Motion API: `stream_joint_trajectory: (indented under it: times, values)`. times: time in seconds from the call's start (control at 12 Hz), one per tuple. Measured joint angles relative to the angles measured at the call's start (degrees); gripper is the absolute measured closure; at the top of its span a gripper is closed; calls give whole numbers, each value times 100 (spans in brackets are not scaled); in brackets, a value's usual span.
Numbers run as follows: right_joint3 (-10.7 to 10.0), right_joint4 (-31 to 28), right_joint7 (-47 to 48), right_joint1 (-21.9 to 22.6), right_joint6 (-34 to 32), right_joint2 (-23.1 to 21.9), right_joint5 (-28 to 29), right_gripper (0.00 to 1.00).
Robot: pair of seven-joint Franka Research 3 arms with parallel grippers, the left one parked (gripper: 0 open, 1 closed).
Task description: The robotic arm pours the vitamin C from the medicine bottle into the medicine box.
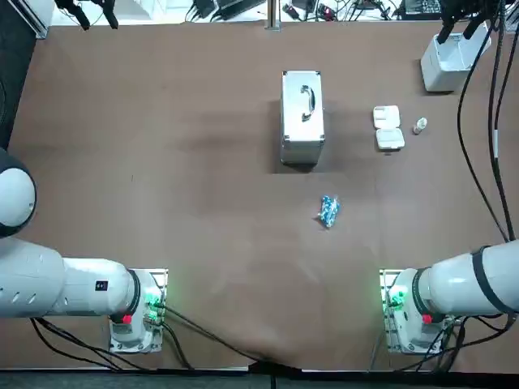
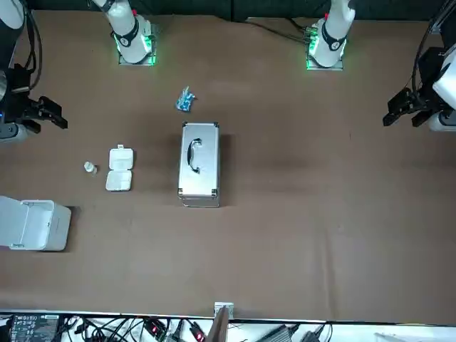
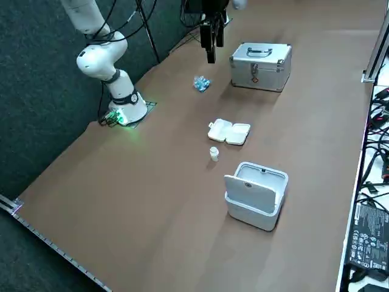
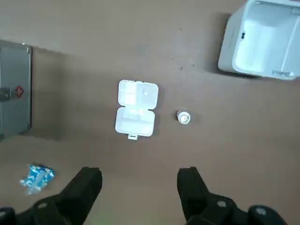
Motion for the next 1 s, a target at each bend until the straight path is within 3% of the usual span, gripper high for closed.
stream_joint_trajectory:
  times: [0.42,1.0]
  values:
    - [-64,7,-759,-344,171,164,651,0]
    - [-72,6,-2030,-602,377,370,1001,0]
